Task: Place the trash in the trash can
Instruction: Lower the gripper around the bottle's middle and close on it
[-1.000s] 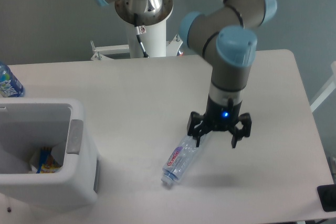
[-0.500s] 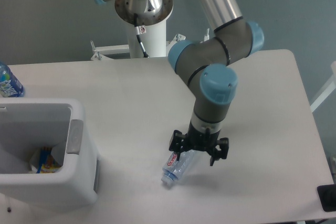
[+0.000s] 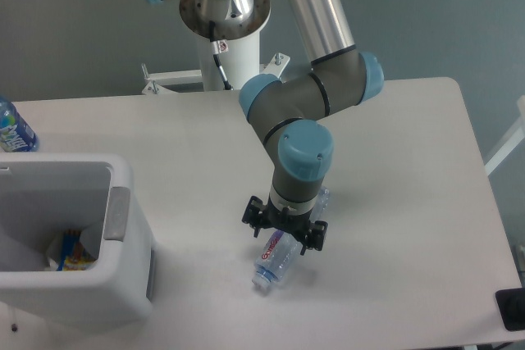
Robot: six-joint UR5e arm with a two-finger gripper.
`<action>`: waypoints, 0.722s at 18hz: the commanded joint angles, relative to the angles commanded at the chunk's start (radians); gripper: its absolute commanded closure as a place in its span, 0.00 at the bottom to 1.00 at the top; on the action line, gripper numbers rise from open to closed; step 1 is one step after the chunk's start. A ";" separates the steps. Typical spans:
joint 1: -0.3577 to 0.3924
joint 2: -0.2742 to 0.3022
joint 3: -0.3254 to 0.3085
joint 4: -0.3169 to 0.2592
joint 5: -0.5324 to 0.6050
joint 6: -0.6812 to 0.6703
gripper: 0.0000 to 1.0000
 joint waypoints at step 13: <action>-0.028 -0.055 0.020 0.006 0.052 0.006 0.00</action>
